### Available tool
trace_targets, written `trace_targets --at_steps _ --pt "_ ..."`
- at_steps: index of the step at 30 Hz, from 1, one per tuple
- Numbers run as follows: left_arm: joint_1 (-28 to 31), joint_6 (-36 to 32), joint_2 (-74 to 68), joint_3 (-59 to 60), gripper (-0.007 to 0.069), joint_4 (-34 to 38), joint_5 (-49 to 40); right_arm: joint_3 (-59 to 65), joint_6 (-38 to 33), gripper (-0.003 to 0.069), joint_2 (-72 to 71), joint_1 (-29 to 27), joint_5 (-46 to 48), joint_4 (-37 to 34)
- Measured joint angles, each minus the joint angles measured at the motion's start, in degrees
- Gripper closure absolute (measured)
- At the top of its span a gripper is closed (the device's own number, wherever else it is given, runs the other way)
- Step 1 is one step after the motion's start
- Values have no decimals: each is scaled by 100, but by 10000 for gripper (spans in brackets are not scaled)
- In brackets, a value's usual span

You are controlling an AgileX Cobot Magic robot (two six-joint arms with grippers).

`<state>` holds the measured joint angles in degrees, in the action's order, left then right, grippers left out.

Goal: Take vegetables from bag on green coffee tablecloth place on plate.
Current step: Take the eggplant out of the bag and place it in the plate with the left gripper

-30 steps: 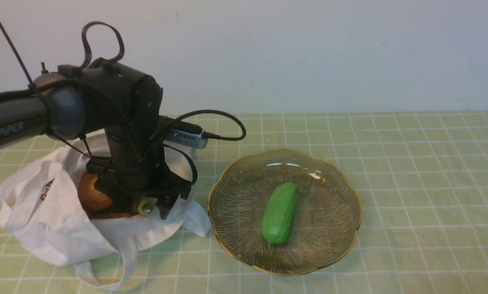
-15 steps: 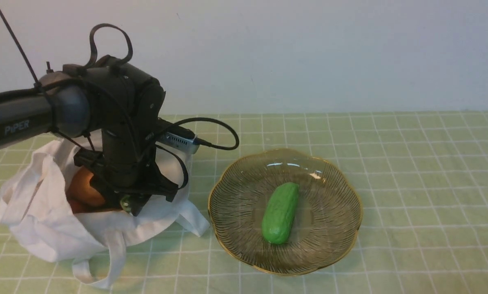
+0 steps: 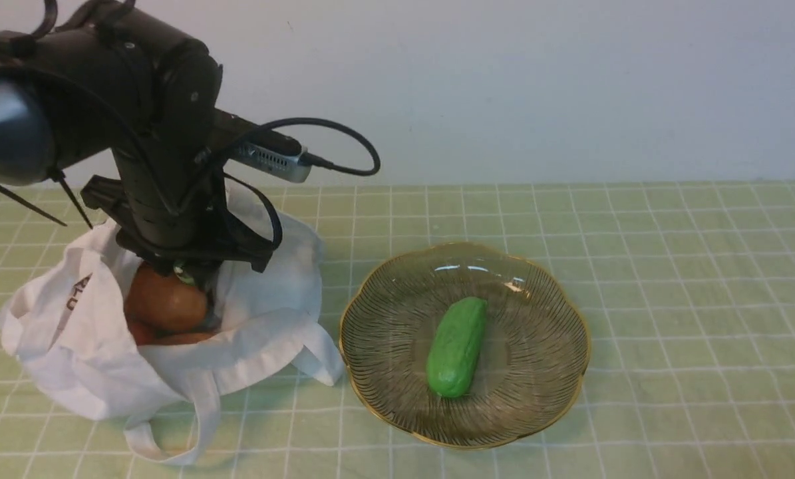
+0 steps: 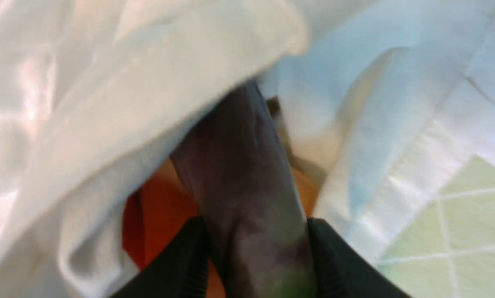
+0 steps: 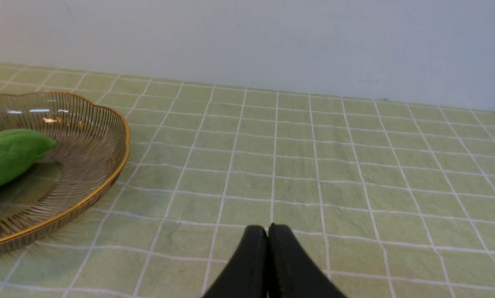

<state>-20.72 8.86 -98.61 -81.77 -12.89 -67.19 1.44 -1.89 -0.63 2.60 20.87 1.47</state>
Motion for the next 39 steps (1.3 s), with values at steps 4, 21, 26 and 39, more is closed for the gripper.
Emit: trace_targets --at_steps 4,21,26,39 --pt "-88 -438 282 0 357 668 -19 0 0 673 0 0 0 0" --pt "-1484 -2639 347 0 357 2949 1160 0 0 673 0 0 0 0" --pt "-1484 -2680 -236 0 357 2380 1634 0 0 673 0 0 0 0" --pt "-1484 -2035 -983 -6 117 2004 2107 0 0 673 0 0 0 0"
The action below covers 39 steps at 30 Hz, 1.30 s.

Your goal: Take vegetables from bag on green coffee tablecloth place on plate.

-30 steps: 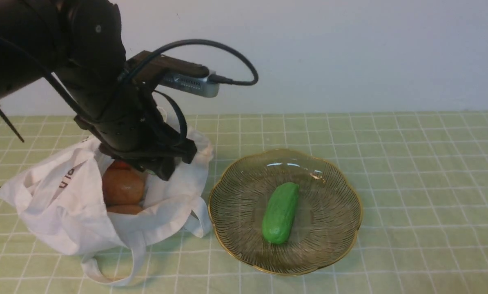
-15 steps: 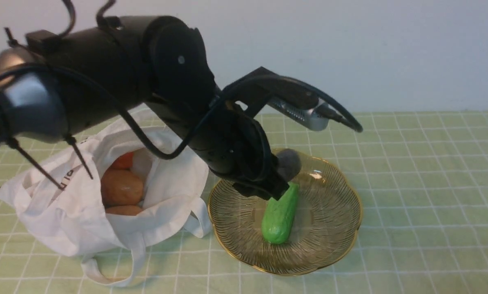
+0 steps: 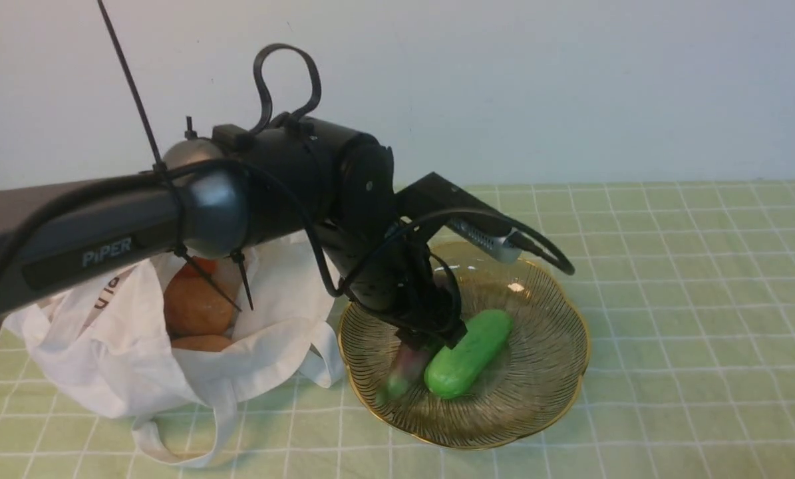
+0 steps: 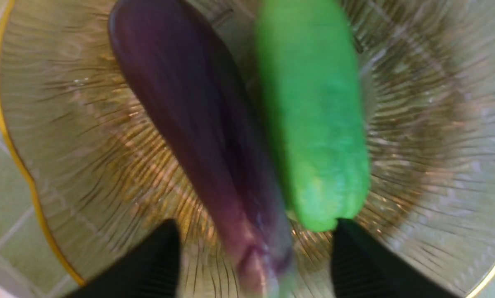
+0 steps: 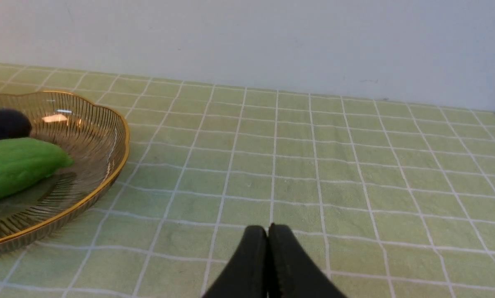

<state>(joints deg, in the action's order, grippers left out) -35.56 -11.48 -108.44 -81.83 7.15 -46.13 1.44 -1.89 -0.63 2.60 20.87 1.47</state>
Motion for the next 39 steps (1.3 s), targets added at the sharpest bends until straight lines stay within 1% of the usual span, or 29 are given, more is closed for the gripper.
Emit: trace_targets --at_steps 1,2,3,4,5,6,7,8,9,10,11,12,13,15,16,18,22,23,24,26,28,29,31,35,39 --pt "0 43 0 -33 69 -19 -6 0 0 673 0 0 0 0" --pt "0 106 0 -80 38 -39 -53 0 0 673 0 0 0 0" --pt "0 176 0 -155 27 -55 -133 0 0 673 0 0 0 0" --pt "0 217 0 -190 27 -67 -212 0 0 673 0 0 0 0" --pt "0 414 32 -350 43 -148 -437 0 0 673 0 0 0 0" --pt "0 567 98 -453 82 -245 -669 0 0 673 0 0 0 0" --pt "0 596 113 -495 91 -259 -745 0 0 673 0 0 0 0" --pt "0 759 243 -609 160 -376 -916 0 0 673 0 0 0 0" --pt "0 962 466 -710 270 -500 -1103 0 0 673 0 0 0 0" --pt "0 989 504 -720 288 -517 -1123 0 0 673 0 0 0 0" --pt "0 1203 860 -760 439 -648 -1230 0 0 673 0 0 0 0" --pt "0 1260 1056 -778 489 -715 -1247 0 0 673 0 0 0 0" --pt "0 1338 1312 -794 557 -766 -1247 0 0 673 0 0 0 0" --pt "0 1417 1876 -806 610 -779 -1220 0 0 673 0 0 0 0" --pt "0 1420 1924 -806 613 -779 -1220 0 0 673 0 0 0 0" --pt "0 1550 2556 -766 629 -715 -1207 0 0 673 0 0 0 0" --pt "0 1630 3125 -390 629 -715 -1127 0 0 673 0 0 0 0" --pt "0 1674 3438 -11 629 -715 -954 0 0 673 0 0 0 0" --pt "0 1691 3515 102 629 -715 -892 0 0 673 0 0 0 0" --pt "0 1801 4055 924 629 -748 -323 0 0 673 0 0 0 0" --pt "0 1818 4317 1246 629 -771 -82 0 0 673 0 0 0 0" --pt "0 1832 4671 1761 629 -824 276 0 0 673 0 0 0 0" --pt "0 1846 5145 2207 629 -852 457 0 0 673 0 0 0 0" --pt "0 1840 5772 2543 629 -827 462 0 0 673 0 0 0 0" --pt "0 1835 6277 2593 629 -916 470 0 0 673 0 0 0 0"
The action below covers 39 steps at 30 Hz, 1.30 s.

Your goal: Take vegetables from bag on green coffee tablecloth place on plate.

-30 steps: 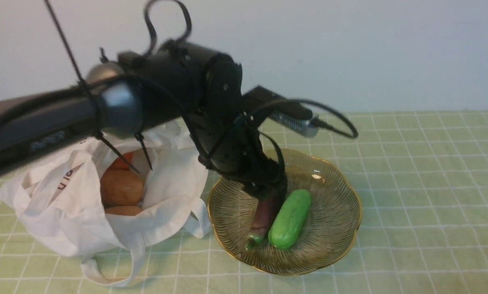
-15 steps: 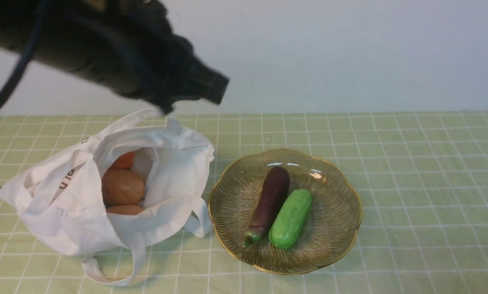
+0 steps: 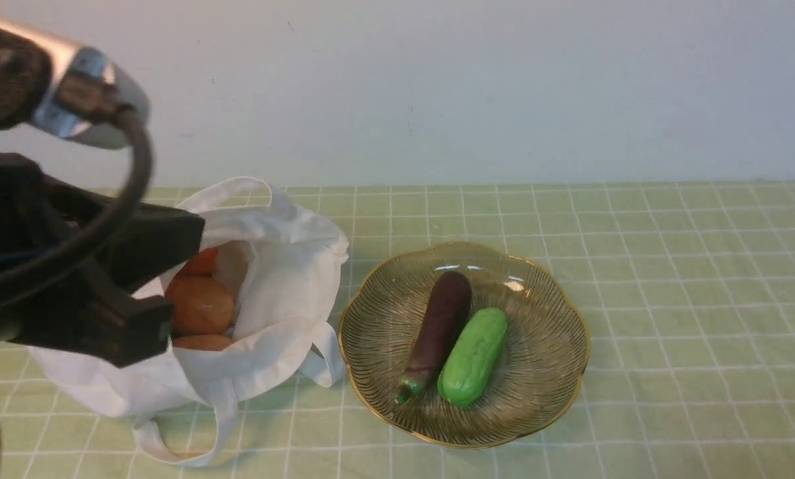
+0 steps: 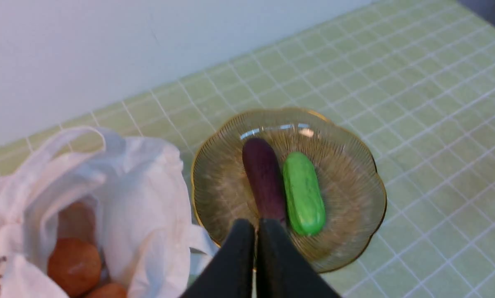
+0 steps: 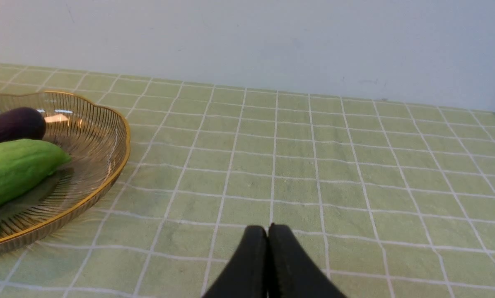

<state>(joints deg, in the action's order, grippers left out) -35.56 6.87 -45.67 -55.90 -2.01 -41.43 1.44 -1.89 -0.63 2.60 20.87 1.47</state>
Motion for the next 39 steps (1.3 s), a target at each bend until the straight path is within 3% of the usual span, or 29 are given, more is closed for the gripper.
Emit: trace_targets --at_steps 11,15,18,25,29,34,39 --pt "0 183 1358 118 629 -1138 -14 0 0 673 0 0 0 0" --pt "85 230 1949 747 629 -1404 -1 0 0 673 0 0 0 0" --pt "574 235 2534 1617 629 -1417 64 0 0 673 0 0 0 0" --pt "2184 151 3847 3644 629 -1063 1010 0 0 673 0 0 0 0" --pt "2978 -363 4515 4628 629 -525 1667 0 0 673 0 0 0 0" --pt "3226 -1038 4626 5480 629 -3 2029 0 0 673 0 0 0 0" --pt "3226 -1094 4626 5751 629 117 2091 0 0 673 0 0 0 0"
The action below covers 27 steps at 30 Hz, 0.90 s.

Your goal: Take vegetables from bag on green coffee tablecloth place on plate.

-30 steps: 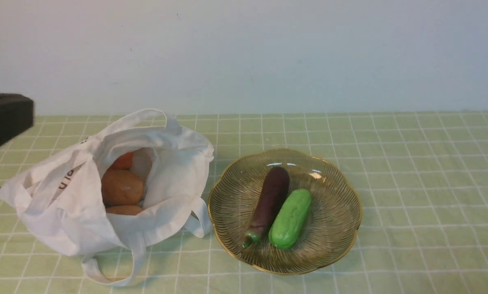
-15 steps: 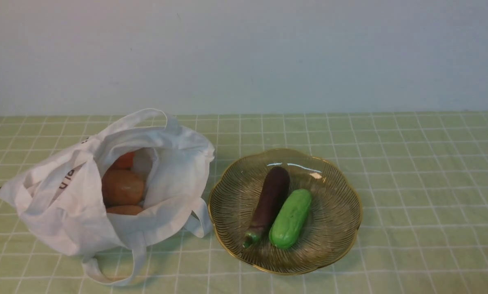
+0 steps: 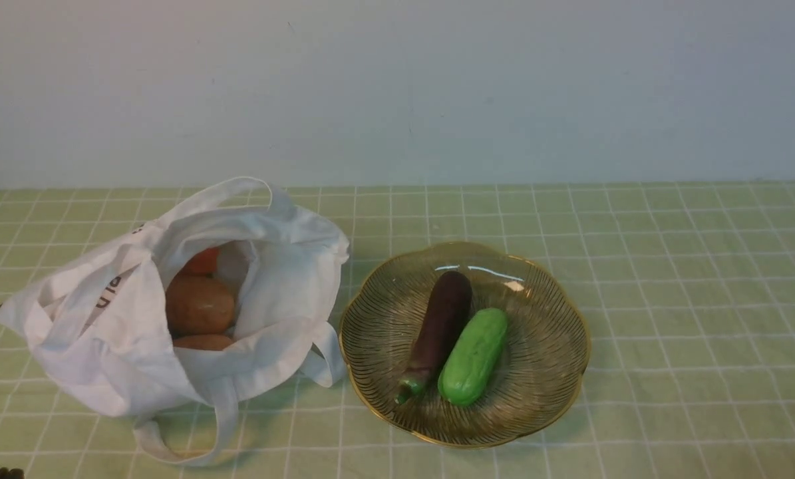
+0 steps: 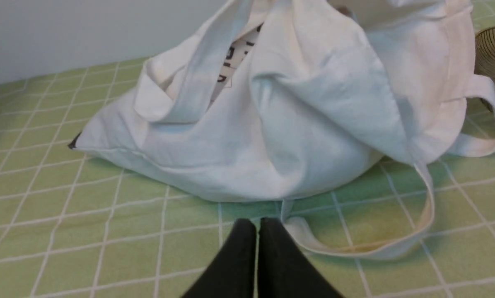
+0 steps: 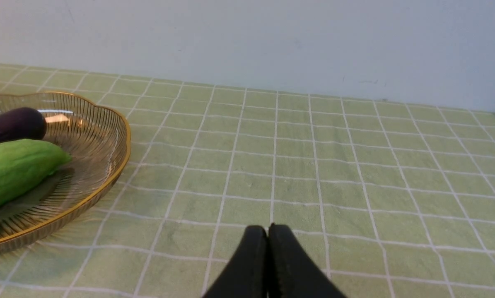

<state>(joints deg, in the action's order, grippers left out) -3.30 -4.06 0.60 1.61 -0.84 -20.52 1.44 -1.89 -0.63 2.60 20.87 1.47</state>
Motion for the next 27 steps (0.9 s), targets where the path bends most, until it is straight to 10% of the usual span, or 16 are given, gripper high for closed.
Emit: trace_targets --at_steps 27 --pt "0 0 0 2 629 198 -95 0 0 673 0 0 0 0"
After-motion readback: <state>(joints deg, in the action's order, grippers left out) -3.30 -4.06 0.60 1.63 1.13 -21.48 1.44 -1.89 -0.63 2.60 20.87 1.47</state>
